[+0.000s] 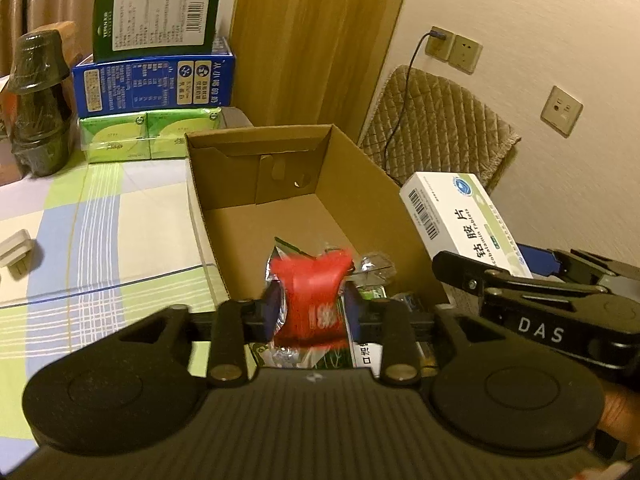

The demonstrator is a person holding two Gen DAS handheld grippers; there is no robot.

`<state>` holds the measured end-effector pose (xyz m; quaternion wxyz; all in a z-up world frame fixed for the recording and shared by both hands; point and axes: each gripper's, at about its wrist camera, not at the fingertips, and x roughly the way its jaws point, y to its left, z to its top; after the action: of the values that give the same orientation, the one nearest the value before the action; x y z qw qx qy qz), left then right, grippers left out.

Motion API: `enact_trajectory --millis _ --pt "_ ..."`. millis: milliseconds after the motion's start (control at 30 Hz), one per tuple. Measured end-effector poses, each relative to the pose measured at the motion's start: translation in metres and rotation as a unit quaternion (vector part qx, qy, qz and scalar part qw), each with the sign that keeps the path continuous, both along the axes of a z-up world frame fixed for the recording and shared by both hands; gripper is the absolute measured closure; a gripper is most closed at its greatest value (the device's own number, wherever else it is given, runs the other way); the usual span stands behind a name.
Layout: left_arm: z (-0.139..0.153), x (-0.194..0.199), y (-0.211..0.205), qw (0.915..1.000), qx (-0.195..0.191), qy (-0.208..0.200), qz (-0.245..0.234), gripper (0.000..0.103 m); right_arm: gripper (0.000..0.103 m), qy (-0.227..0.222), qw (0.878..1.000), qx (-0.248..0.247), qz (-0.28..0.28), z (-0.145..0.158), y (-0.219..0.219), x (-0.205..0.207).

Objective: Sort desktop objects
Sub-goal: 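Lower the red candy and Mecobalamin box into the cardboard box and open both tools, then move both tools back over the white spoon and white adapter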

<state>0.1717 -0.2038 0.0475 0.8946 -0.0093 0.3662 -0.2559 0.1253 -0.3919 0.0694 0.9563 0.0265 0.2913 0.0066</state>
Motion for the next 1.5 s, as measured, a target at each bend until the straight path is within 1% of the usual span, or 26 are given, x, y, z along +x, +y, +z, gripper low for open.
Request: enact_trajectory --millis 400,500,567,600,633,667,733,900,1000,1033,1067,1200,1267,1300,1367,1400,1467,1500 --pt "0.002 -0.005 0.014 1.0 -0.006 -0.003 0.007 0.07 0.035 0.003 1.0 0.002 0.009 -0.001 0.007 0.013" --pt "0.003 -0.007 0.02 0.9999 -0.009 -0.005 0.012 0.068 0.035 0.002 1.0 0.01 0.02 0.002 0.009 0.019" --pt "0.003 -0.008 0.024 0.9998 -0.01 -0.005 0.016 0.064 0.035 -0.001 0.999 0.02 0.031 0.005 0.009 0.023" --pt "0.004 -0.008 0.026 0.9998 -0.011 -0.006 0.017 0.063 0.028 -0.002 0.999 0.024 0.035 0.006 0.009 0.026" --pt "0.004 -0.008 0.028 0.9998 -0.011 -0.007 0.018 0.062 0.016 -0.004 0.999 0.023 0.034 0.008 0.01 0.027" --pt "0.004 -0.009 0.03 0.9997 -0.01 -0.008 0.019 0.059 0.013 -0.011 0.999 0.021 0.03 0.01 0.01 0.027" --pt "0.005 -0.01 0.034 0.9997 -0.01 -0.009 0.021 0.054 0.012 -0.013 0.999 0.019 0.03 0.012 0.012 0.025" --pt "0.005 -0.014 0.049 0.9994 -0.012 -0.009 0.03 0.053 0.012 -0.006 0.999 0.02 0.031 0.012 0.016 0.016" --pt "0.006 -0.016 0.058 0.9993 -0.01 -0.01 0.035 0.052 0.012 0.001 0.999 0.028 0.029 0.011 0.017 0.009" --pt "0.007 -0.017 0.061 0.9992 -0.011 -0.012 0.038 0.05 0.012 0.003 0.999 0.031 0.028 0.012 0.018 0.007" --pt "0.007 -0.018 0.065 0.999 -0.012 -0.013 0.041 0.045 0.011 0.004 0.999 0.032 0.028 0.012 0.02 0.005" --pt "0.01 -0.024 0.08 0.9987 -0.012 -0.016 0.047 0.039 0.009 0.007 0.999 0.037 0.036 0.016 0.031 -0.004" --pt "0.011 -0.028 0.09 0.9986 -0.011 -0.019 0.049 0.031 0.005 0.005 0.999 0.036 0.041 0.018 0.039 -0.009" --pt "0.012 -0.03 0.094 0.9985 -0.008 -0.022 0.05 0.029 0.002 0.004 0.998 0.035 0.043 0.019 0.043 -0.012" --pt "0.013 -0.035 0.107 0.9981 -0.003 -0.028 0.054 0.02 0.002 0.001 0.998 0.034 0.046 0.02 0.053 -0.018" --pt "0.014 -0.037 0.114 0.9979 -0.002 -0.031 0.057 0.018 0.002 0.001 0.998 0.036 0.05 0.021 0.059 -0.02" --pt "0.016 -0.043 0.129 0.9971 -0.002 -0.039 0.066 0.009 0.002 0.0 0.997 0.044 0.059 0.022 0.069 -0.024" --pt "0.017 -0.046 0.138 0.9964 0.0 -0.044 0.073 0.007 0.002 -0.001 0.997 0.049 0.063 0.022 0.075 -0.026"
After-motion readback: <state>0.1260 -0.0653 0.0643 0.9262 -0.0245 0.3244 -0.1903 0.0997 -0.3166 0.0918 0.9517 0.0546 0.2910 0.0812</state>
